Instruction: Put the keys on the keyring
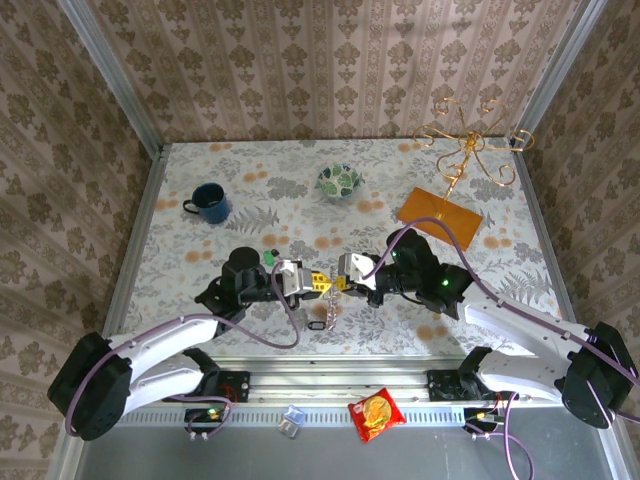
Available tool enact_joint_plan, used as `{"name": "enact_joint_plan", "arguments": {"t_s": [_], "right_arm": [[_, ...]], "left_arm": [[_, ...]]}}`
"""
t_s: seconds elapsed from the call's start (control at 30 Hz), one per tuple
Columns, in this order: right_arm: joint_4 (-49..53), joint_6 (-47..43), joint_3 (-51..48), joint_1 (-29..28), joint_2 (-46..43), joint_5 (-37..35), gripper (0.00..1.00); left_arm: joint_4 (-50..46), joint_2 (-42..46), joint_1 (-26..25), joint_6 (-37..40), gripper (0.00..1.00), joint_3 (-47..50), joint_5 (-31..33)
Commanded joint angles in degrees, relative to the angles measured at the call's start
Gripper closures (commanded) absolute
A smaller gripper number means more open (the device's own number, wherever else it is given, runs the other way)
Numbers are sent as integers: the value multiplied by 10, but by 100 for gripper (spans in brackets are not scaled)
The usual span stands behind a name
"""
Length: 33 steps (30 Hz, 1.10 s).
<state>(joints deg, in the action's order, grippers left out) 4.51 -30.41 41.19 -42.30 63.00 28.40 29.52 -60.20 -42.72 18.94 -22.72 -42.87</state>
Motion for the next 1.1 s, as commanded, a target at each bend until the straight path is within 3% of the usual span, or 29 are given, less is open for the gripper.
{"name": "enact_joint_plan", "arguments": {"t_s": [0.0, 0.43, 0.7, 0.93, 1.07], "right_arm": [[-25, -13, -14, -4, -17, -24, 87], [-21, -5, 3, -11, 24, 7, 81], [-57, 8, 0, -13, 32, 1, 85], [-30, -2, 7, -14, 26, -5, 83], [-25, -3, 10, -14, 26, -2, 89]], "left_arm": [[2, 15, -4, 9, 100, 4, 0], [-6, 15, -13, 12, 100, -4, 6], [-12, 17, -14, 14, 100, -5, 7], [-33, 20, -19, 32, 100, -7, 19], [-48, 20, -23, 41, 100, -12, 25]]}}
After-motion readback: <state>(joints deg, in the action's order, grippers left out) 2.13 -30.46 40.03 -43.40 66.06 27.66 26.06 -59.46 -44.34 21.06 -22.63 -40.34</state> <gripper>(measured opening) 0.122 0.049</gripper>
